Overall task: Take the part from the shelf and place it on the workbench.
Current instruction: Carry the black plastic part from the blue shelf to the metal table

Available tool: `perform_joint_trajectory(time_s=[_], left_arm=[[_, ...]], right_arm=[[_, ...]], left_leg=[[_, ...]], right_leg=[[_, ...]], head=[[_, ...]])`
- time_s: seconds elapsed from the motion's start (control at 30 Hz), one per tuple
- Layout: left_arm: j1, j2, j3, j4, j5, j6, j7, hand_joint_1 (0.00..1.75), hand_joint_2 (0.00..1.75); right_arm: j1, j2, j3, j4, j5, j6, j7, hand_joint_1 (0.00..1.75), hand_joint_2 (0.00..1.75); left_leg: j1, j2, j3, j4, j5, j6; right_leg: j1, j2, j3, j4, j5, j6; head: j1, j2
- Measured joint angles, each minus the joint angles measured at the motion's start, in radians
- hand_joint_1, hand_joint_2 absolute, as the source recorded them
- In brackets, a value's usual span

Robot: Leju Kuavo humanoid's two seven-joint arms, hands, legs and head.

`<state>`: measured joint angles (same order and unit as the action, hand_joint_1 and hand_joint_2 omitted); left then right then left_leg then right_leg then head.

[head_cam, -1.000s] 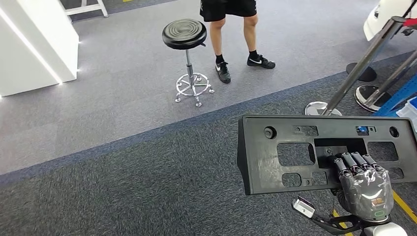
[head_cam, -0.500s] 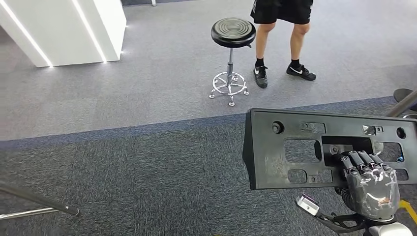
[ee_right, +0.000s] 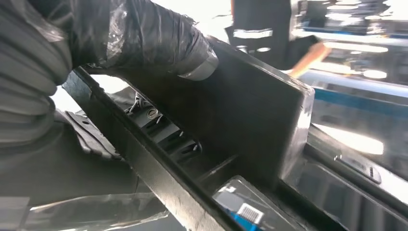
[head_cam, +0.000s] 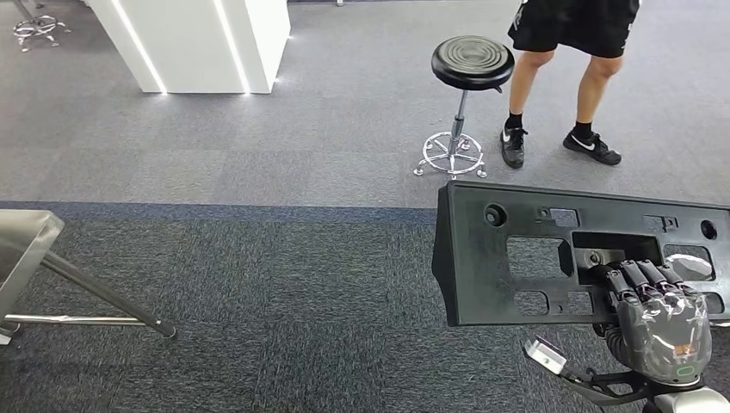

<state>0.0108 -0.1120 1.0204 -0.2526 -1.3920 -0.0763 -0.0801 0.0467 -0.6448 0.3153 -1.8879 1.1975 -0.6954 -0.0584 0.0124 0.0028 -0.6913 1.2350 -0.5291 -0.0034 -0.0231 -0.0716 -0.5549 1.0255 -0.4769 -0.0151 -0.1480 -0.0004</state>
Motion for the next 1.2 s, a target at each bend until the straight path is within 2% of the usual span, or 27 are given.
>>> perform_joint_trajectory(time_s=[0.07, 0.1, 0.13, 0.2, 0.23, 0.3, 0.37, 0.4, 0.43, 0.47, 0.5, 0.53, 0.6, 0.63, 0.67, 0.73, 0.77, 0.8, 0.87, 0.9, 0.93, 0.97, 1.0, 1.03, 1.1, 1.17, 1.2], left_arm=[[0.0, 0.0, 0.0, -0.001, 0.0, 0.0, 0.0, 0.0, 1.75], [0.0, 0.0, 0.0, -0.002, 0.0, 0.0, 0.0, 0.0, 1.75], [0.0, 0.0, 0.0, -0.002, 0.0, 0.0, 0.0, 0.0, 1.75], [0.001, 0.0, 0.0, -0.002, 0.0, 0.0, 0.0, 0.0, 1.75], [0.002, 0.0, 0.0, -0.003, 0.0, 0.0, 0.0, 0.0, 1.75], [0.0, -0.002, 0.0, -0.003, 0.0, 0.0, -0.001, 0.0, 1.75], [-0.002, -0.002, 0.0, -0.005, -0.001, 0.0, -0.001, 0.0, 1.75], [-0.002, -0.002, 0.0, -0.006, -0.001, 0.0, -0.001, 0.0, 1.75], [-0.002, -0.002, 0.0, -0.007, -0.001, 0.0, -0.001, 0.0, 1.75], [-0.002, -0.002, 0.0, -0.007, -0.001, 0.0, -0.001, 0.0, 1.75], [-0.001, -0.003, 0.0, -0.008, -0.001, 0.0, -0.001, 0.0, 1.75], [-0.001, -0.003, 0.0, -0.009, -0.001, 0.0, -0.001, 0.0, 1.75], [-0.002, -0.004, 0.0, -0.01, -0.002, 0.0, -0.002, 0.0, 1.75], [-0.002, -0.005, 0.0, -0.01, -0.003, 0.0, -0.003, 0.0, 1.75], [0.0, -0.005, 0.0, -0.011, -0.003, 0.002, -0.005, 0.0, 1.75], [0.006, 0.001, 0.001, -0.014, 0.001, 0.005, -0.015, 0.0, 1.75], [0.008, 0.006, 0.002, -0.015, 0.004, 0.006, -0.021, 0.0, 1.75], [0.007, 0.014, 0.003, -0.017, 0.007, 0.008, -0.026, 0.0, 1.75], [0.0, 0.029, 0.004, -0.017, 0.006, 0.023, -0.033, 0.0, 1.75], [-0.004, 0.036, 0.004, -0.017, 0.003, 0.034, -0.035, 0.0, 1.75], [-0.007, 0.041, 0.004, -0.017, 0.0, 0.044, -0.037, 0.0, 1.75], [-0.009, 0.044, 0.004, -0.017, -0.002, 0.052, -0.038, 0.0, 1.75], [-0.01, 0.047, 0.004, -0.017, -0.003, 0.056, -0.039, 0.0, 1.75], [-0.009, 0.048, 0.004, -0.017, -0.005, 0.061, -0.039, 0.0, 1.75], [-0.008, 0.052, 0.005, -0.017, -0.007, 0.068, -0.039, 0.0, 1.75], [-0.008, 0.053, 0.006, -0.017, -0.008, 0.074, -0.041, 0.0, 1.75], [-0.008, 0.053, 0.006, -0.017, -0.008, 0.075, -0.041, 0.0, 1.75]], right_arm=[[0.0, 0.0, -0.001, 0.0, 0.0, 0.0, 0.0, 1.75, 1.75], [0.0, 0.0, -0.001, 0.0, 0.0, 0.0, 0.0, 1.75, 1.75], [-0.001, 0.0, -0.002, 0.0, 0.0, 0.0, 0.0, 1.75, 1.75], [-0.001, 0.0, -0.002, -0.001, 0.0, 0.0, 0.0, 1.75, 1.75], [-0.002, 0.0, -0.002, -0.001, -0.001, 0.0, 0.0, 1.75, 1.75], [0.0, 0.001, -0.002, -0.004, -0.002, -0.001, 0.0, 1.75, 1.75], [0.004, 0.001, -0.003, -0.005, -0.003, -0.001, 0.0, 1.75, 1.75], [0.006, 0.001, -0.002, -0.005, -0.003, -0.001, 0.0, 1.75, 1.75], [0.008, 0.002, -0.002, -0.005, -0.003, -0.001, 0.0, 1.75, 1.75], [0.009, 0.002, -0.001, -0.005, -0.003, -0.002, -0.001, 1.75, 1.75], [0.01, 0.003, -0.001, -0.005, -0.003, -0.002, -0.001, 1.75, 1.75], [0.009, 0.003, -0.001, -0.005, -0.003, -0.001, -0.001, 1.75, 1.75], [0.008, 0.004, -0.001, -0.005, -0.005, 0.001, -0.004, 1.75, 1.75], [0.006, 0.004, 0.0, -0.005, -0.005, 0.005, -0.006, 1.75, 1.75], [0.001, 0.006, 0.002, -0.005, -0.004, 0.015, -0.01, 1.75, 1.75], [-0.028, 0.024, 0.014, 0.002, 0.015, 0.05, -0.012, 1.75, 1.75], [-0.05, 0.04, 0.027, 0.011, 0.028, 0.07, -0.006, 1.75, 1.75], [-0.077, 0.059, 0.045, 0.023, 0.041, 0.091, 0.004, 1.75, 1.75], [-0.128, 0.096, 0.092, 0.056, 0.06, 0.125, 0.034, 1.75, 1.75], [-0.147, 0.111, 0.116, 0.073, 0.067, 0.136, 0.048, 1.75, 1.75], [-0.159, 0.122, 0.137, 0.088, 0.074, 0.142, 0.057, 1.75, 1.75], [-0.165, 0.131, 0.154, 0.1, 0.079, 0.143, 0.064, 1.75, 1.75], [-0.167, 0.138, 0.168, 0.109, 0.083, 0.141, 0.068, 1.75, 1.75], [-0.17, 0.143, 0.178, 0.116, 0.086, 0.14, 0.071, 1.75, 1.75], [-0.176, 0.149, 0.192, 0.125, 0.089, 0.139, 0.073, 1.75, 1.75], [-0.183, 0.151, 0.199, 0.13, 0.089, 0.138, 0.073, 1.75, 1.75], [-0.185, 0.151, 0.2, 0.132, 0.089, 0.138, 0.073, 1.75, 1.75]], left_leg=[[0.0, 0.046, 0.069, -0.139, 0.062, -0.001], [-0.004, 0.064, 0.091, -0.186, 0.077, 0.003], [-0.008, 0.074, 0.1, -0.208, 0.08, 0.008], [-0.015, 0.051, 0.096, -0.214, 0.081, 0.022], [-0.015, 0.037, 0.099, -0.22, 0.084, 0.03], [-0.013, 0.013, 0.108, -0.234, 0.092, 0.046], [-0.014, -0.011, 0.11, -0.238, 0.097, 0.057], [-0.017, -0.024, 0.109, -0.237, 0.097, 0.06], [-0.02, -0.04, 0.109, -0.235, 0.097, 0.061], [-0.022, -0.056, 0.109, -0.233, 0.097, 0.062], [-0.024, -0.072, 0.109, -0.229, 0.096, 0.061], [-0.024, -0.087, 0.108, -0.225, 0.094, 0.06], [-0.025, -0.114, 0.102, -0.213, 0.09, 0.054], [-0.024, -0.125, 0.097, -0.21, 0.09, 0.049], [-0.023, -0.136, 0.092, -0.209, 0.092, 0.044], [-0.018, -0.15, 0.084, -0.211, 0.095, 0.031], [-0.019, -0.135, 0.078, -0.202, 0.088, 0.025], [-0.02, -0.108, 0.065, -0.175, 0.071, 0.02], [-0.018, -0.044, 0.009, -0.066, 0.01, 0.01], [-0.015, -0.028, -0.024, -0.002, -0.018, 0.004], [-0.011, -0.02, -0.048, 0.042, -0.032, -0.001], [-0.007, -0.015, -0.055, 0.054, -0.027, -0.005], [-0.004, -0.009, -0.041, 0.024, -0.004, -0.008], [-0.002, 0.004, -0.008, -0.037, 0.029, -0.009], [-0.003, 0.047, 0.06, -0.167, 0.081, -0.004], [-0.008, 0.066, 0.086, -0.216, 0.093, 0.005], [-0.01, 0.059, 0.087, -0.215, 0.094, 0.007]], right_leg=[[0.001, -0.022, 0.009, 0.001, -0.007, 0.01], [0.002, -0.032, 0.012, 0.0, -0.01, 0.016], [0.004, -0.042, 0.015, 0.0, -0.011, 0.023], [0.003, -0.063, 0.021, -0.005, -0.013, 0.037], [-0.001, -0.061, 0.025, -0.003, -0.017, 0.043], [-0.007, -0.011, 0.011, 0.044, -0.054, 0.05], [-0.007, 0.052, -0.048, 0.165, -0.119, 0.048], [-0.006, 0.064, -0.082, 0.228, -0.143, 0.047], [-0.005, 0.069, -0.107, 0.268, -0.149, 0.046], [-0.004, 0.072, -0.115, 0.273, -0.135, 0.044], [-0.004, 0.076, -0.103, 0.235, -0.101, 0.041], [-0.003, 0.091, -0.076, 0.169, -0.059, 0.037], [-0.003, 0.134, -0.03, 0.053, -0.007, 0.032], [-0.002, 0.147, -0.02, 0.025, 0.0, 0.03], [0.0, 0.146, -0.019, 0.02, -0.002, 0.028], [0.002, 0.122, -0.016, 0.01, 0.005, 0.019], [0.001, 0.111, -0.012, 0.002, 0.009, 0.012], [0.0, 0.098, -0.008, -0.007, 0.013, 0.004], [0.003, 0.07, -0.004, -0.015, 0.016, -0.006], [0.005, 0.054, -0.004, -0.015, 0.015, -0.008], [0.006, 0.037, -0.004, -0.015, 0.014, -0.008], [0.007, 0.02, -0.003, -0.014, 0.012, -0.007], [0.007, 0.004, -0.002, -0.013, 0.01, -0.005], [0.006, -0.011, -0.001, -0.011, 0.007, -0.002], [0.008, -0.038, 0.003, -0.006, -0.002, 0.008], [0.01, -0.054, 0.007, -0.003, -0.009, 0.018], [0.011, -0.057, 0.008, -0.003, -0.011, 0.021]], head=[[0.0, 0.0], [0.0, 0.0], [0.0, 0.0], [0.0, 0.0], [0.001, 0.0], [0.001, 0.0], [0.001, 0.0], [0.001, 0.0], [0.001, 0.0], [0.001, 0.0], [0.001, 0.0], [0.001, 0.0], [0.001, 0.0], [0.001, 0.0], [0.001, 0.0], [0.001, 0.0], [0.001, 0.0], [0.0, 0.0], [0.0, 0.0], [0.0, 0.0], [0.0, 0.0], [0.0, 0.0], [0.0, 0.0], [0.0, 0.0], [0.0, 0.0], [0.0, 0.0], [0.0, 0.0]])
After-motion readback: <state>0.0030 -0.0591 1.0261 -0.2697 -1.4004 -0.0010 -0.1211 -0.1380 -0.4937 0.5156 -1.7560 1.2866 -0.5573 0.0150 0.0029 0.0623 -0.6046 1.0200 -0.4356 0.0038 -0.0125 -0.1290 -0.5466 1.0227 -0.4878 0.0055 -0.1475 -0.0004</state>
